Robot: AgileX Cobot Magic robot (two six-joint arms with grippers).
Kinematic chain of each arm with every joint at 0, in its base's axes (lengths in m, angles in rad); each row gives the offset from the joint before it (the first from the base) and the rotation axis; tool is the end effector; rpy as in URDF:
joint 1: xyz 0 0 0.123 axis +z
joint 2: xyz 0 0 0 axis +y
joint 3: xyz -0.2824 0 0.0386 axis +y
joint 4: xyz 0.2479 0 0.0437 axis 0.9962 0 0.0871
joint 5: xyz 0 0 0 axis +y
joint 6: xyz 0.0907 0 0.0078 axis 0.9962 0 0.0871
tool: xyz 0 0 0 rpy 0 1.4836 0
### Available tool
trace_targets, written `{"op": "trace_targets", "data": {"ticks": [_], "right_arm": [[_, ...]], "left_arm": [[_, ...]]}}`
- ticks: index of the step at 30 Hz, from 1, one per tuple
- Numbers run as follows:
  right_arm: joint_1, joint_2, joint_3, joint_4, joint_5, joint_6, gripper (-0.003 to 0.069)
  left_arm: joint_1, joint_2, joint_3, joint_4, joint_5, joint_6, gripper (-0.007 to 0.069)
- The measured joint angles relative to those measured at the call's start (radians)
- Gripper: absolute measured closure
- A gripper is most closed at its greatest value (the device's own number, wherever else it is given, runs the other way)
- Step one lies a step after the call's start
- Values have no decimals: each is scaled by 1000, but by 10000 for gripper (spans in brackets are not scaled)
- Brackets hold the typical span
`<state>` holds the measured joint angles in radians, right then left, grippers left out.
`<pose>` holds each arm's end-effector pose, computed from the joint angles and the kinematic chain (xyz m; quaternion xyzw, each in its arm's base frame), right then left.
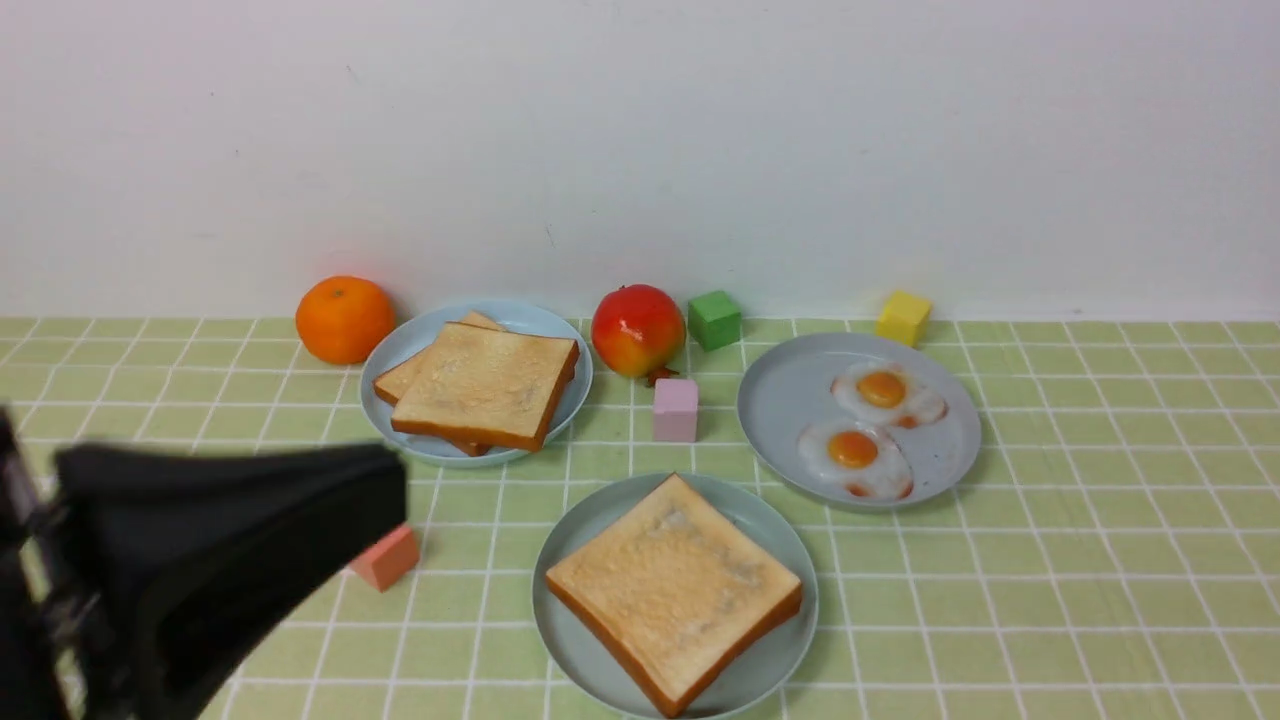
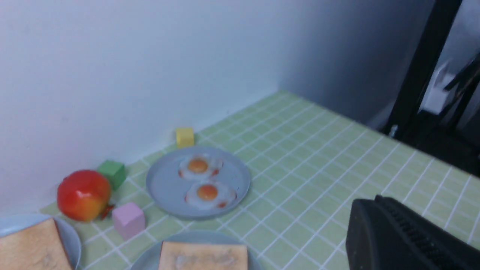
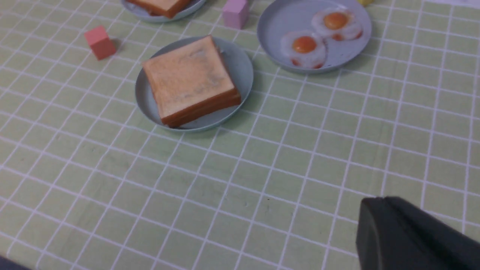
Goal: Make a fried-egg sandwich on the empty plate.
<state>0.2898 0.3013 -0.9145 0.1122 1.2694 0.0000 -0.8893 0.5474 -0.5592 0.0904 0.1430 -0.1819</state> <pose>-0.0070 0.0081 0.3733 -0.1375 0.8650 0.1236 0.4665 0.0748 -0.0903 0.3455 0.2761 0.6674 -0.3219 0.6121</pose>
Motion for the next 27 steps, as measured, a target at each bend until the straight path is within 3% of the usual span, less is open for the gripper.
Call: {"op": "trace_targets", "data": {"ticks": [2, 7, 11, 18, 19, 21, 27], "right_arm": [[0, -66, 47, -39, -15, 50, 656], [0, -146, 136, -70, -132, 124, 656], [0, -173, 254, -79, -362, 167, 655], [0, -171, 534, -74, -1007, 179, 650], [0, -171, 549, -74, -1023, 179, 650], [0, -171, 633, -71, -1209, 179, 649], [0, -171, 770, -71, -1358, 179, 643]], "left_arm": [[0, -136, 140, -11, -107, -31, 638], [0, -262, 257, -21, -130, -44, 638], [0, -343, 314, -22, -115, -46, 638], [0, -387, 373, -23, -68, -46, 638], [0, -387, 375, -23, -66, -46, 638], [0, -387, 384, -23, -50, -46, 638], [0, -387, 385, -24, -9, -46, 638]]}}
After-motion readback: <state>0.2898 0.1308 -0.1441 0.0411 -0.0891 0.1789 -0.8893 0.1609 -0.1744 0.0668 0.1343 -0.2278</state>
